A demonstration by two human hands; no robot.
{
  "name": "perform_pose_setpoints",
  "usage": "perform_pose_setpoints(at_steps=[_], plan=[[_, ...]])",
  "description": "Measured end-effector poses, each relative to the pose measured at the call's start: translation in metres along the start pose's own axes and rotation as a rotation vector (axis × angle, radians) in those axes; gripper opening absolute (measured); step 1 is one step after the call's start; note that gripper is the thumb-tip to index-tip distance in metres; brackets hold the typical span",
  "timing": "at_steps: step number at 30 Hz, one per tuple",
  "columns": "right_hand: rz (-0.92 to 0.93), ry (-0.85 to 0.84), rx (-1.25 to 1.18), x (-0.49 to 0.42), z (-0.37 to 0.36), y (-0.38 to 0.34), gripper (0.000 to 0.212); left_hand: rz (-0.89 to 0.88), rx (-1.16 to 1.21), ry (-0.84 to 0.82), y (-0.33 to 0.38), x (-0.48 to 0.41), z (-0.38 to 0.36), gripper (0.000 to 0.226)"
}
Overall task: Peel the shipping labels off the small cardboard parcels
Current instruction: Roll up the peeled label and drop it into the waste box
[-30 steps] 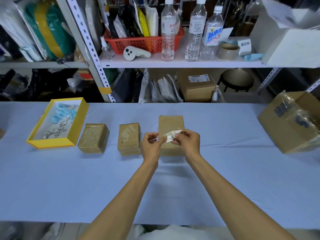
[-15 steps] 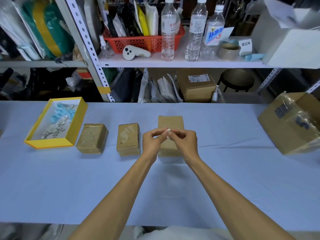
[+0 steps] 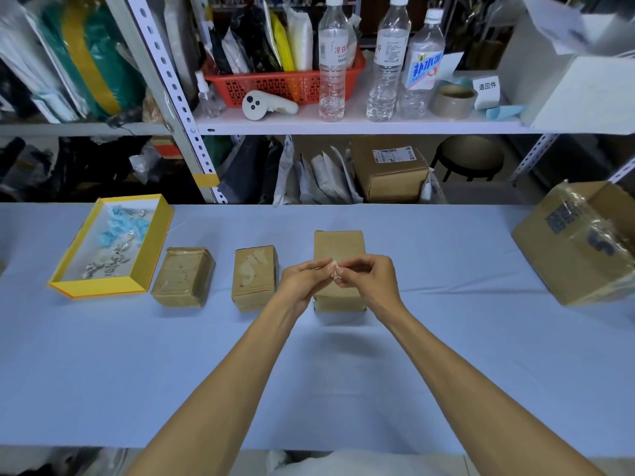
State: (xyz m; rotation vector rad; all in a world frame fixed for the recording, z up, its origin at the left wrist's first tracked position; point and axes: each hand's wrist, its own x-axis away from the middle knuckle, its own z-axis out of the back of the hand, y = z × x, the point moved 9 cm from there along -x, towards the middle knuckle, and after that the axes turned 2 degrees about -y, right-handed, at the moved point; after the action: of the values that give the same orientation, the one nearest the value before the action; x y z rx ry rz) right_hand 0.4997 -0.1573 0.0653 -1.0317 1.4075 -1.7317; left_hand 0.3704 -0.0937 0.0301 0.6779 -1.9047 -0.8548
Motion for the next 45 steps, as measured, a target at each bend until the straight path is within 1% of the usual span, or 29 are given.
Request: perform_pose_setpoints(at_steps=[2, 5, 8, 9, 12, 13, 17, 22, 24, 28, 29, 33, 35, 38, 41, 45], plan=[[0.005, -0.003, -0.015, 0.001, -0.001, -0.004, 0.009, 0.021, 0.038, -0.003, -0.001, 0.0, 0.001, 0.016], [0.06, -0.023, 0.03, 0.0, -0.005, -0.011, 0.011, 0.019, 0.048, -0.001, 0.003, 0.0, 0.004, 0.011], [0.076, 0.045, 0.086, 0.0, 0.003, -0.009, 0.031, 0.007, 0.005, 0.011, 0.005, 0.0, 0.006, 0.01], [0.077, 0.065, 0.104, 0.0, 0.006, -0.008, 0.031, -0.004, -0.015, 0.007, 0.005, 0.001, 0.006, 0.009], [0.089, 0.046, 0.184, 0.002, 0.002, -0.007, 0.007, -0.057, -0.108, -0.005, 0.007, 0.002, 0.003, 0.007], [0.096, 0.046, 0.218, 0.003, 0.0, -0.008, 0.005, -0.071, -0.129, -0.005, 0.008, 0.002, 0.002, 0.006], [0.118, 0.089, 0.297, 0.002, -0.003, -0.012, 0.005, -0.115, -0.171, 0.025, 0.01, 0.002, 0.001, 0.002], [0.27, 0.121, 0.414, 0.013, -0.008, -0.024, 0.021, -0.154, -0.191, 0.061, 0.007, 0.008, -0.009, 0.009], [0.295, 0.119, 0.436, 0.016, -0.007, -0.025, 0.024, -0.17, -0.203, 0.051, 0.009, 0.009, -0.012, 0.012], [0.2, 0.073, 0.301, 0.018, -0.006, -0.018, 0.037, -0.189, -0.229, 0.058, 0.015, 0.009, -0.011, 0.013], [0.179, 0.07, 0.254, 0.019, -0.006, -0.017, 0.038, -0.196, -0.241, 0.062, 0.016, 0.009, -0.01, 0.012], [0.073, 0.17, -0.005, 0.021, 0.008, -0.004, 0.019, -0.209, -0.276, 0.055, 0.017, 0.01, -0.009, 0.008], [0.021, 0.196, -0.06, 0.022, 0.016, 0.004, 0.016, -0.19, -0.293, 0.042, 0.013, 0.01, -0.009, 0.006], [-0.002, 0.139, -0.001, 0.022, 0.019, 0.008, 0.015, -0.153, -0.345, -0.013, 0.007, 0.01, -0.012, 0.01], [0.013, 0.066, 0.122, 0.018, 0.019, 0.003, 0.012, -0.122, -0.422, -0.059, 0.005, 0.01, -0.015, 0.011], [0.057, 0.012, 0.286, 0.01, 0.017, -0.007, 0.011, -0.157, -0.522, -0.062, 0.012, 0.01, -0.02, 0.008]])
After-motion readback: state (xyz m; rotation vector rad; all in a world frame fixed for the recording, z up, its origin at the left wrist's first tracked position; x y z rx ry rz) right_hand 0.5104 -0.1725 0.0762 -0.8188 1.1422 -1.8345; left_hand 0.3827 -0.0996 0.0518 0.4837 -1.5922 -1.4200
